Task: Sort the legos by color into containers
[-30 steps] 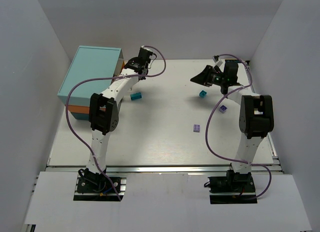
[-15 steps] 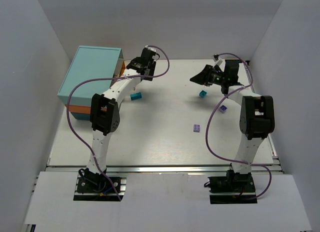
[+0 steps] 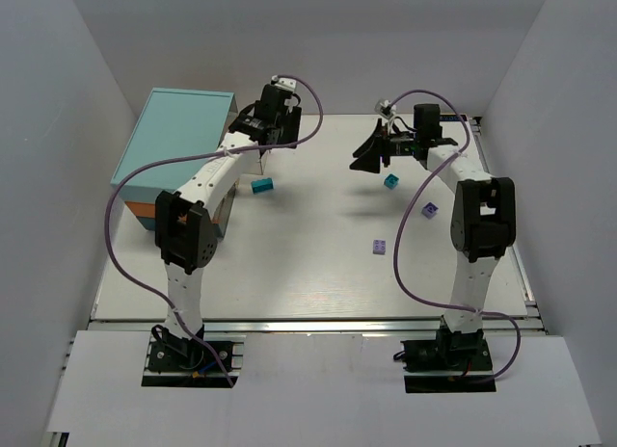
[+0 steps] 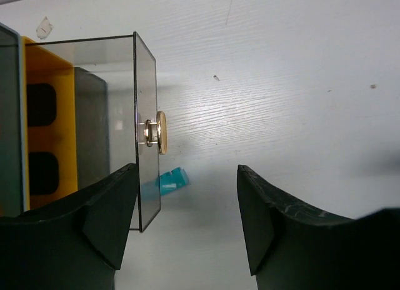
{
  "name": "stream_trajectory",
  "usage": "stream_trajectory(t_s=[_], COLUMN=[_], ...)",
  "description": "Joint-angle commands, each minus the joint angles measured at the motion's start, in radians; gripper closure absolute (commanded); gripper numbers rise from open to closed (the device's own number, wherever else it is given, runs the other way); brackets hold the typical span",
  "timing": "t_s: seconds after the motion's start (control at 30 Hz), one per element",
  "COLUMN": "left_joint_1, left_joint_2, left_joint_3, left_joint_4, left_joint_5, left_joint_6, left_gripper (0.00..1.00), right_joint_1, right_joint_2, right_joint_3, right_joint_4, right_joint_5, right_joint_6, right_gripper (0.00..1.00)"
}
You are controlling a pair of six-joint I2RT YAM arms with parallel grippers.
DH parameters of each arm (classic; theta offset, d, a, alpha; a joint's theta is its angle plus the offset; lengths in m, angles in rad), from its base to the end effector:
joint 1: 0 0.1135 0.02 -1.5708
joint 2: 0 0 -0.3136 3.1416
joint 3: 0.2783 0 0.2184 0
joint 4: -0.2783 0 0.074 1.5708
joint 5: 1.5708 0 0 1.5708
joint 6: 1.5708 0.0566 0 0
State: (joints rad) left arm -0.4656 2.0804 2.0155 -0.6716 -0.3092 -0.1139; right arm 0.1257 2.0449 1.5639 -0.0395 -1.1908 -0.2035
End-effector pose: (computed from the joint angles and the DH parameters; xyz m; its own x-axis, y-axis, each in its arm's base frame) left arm 0.4377 -0.2006 0.3476 -0.6220 0.1914 -0.7593 0.1566 0.9805 0.1189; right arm 0.4493 0.1098 0.3013 -0.3123 -0.1150 -0.9430 -0.9281 0.2489 0.2770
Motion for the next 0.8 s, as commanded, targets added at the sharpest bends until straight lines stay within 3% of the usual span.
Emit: stream_trajectory(t_s=[0.0,0.2,0.33,0.37,0.47,0.57,0.6,0.63,0.77], left_joint_1=[0.013,0.013,0.013,0.013,0.013,0.013,0.013,0.013,0.013], left_joint_2=[-0.105,-0.126,-0.167,-0.180,-0.278,-0.440,-0.486,-0.534,-0.755], left_joint_3=[-0.041,-0.070,-0.015,-0.005,-0.021,-0.131,-0.165,-0.235,-0.392], left_joint_4=[0.017,0.038,0.038,0.024,0.014,0.030,0.035,0.037,0.023], left_joint_5=[0.028,0.045,0.114,0.139,0.154,0.147,0.125,0.111,0.038], left_joint_6=[-0.027,-0.041,-0.081,-0.095,-0.141,-0.176,-0.188,-0.208,-0.271], left_gripper=[0.26,0.25,0.32,0.43,0.58,0.52,0.41,0.37,0.32], right_joint_1=[0.020,0.051,0.106,0.130,0.206,0.275,0.288,0.328,0.380], right_joint_2=[0.031,0.023,0.047,0.060,0.136,0.221,0.259,0.274,0.334], right_joint_3=[0.071,0.062,0.106,0.125,0.258,0.412,0.441,0.477,0.498], right_joint_4=[-0.169,-0.209,-0.400,-0.471,-0.545,-0.496,-0.466,-0.432,-0.235], right_joint_5=[-0.047,-0.041,-0.024,0.008,0.078,0.143,0.166,0.195,0.373], right_joint_6=[-0.159,-0.233,-0.677,-0.861,-1.016,-0.973,-0.909,-0.872,-0.732], right_gripper=[0.30,0.29,0.23,0.22,0.19,0.18,0.18,0.18,0.19])
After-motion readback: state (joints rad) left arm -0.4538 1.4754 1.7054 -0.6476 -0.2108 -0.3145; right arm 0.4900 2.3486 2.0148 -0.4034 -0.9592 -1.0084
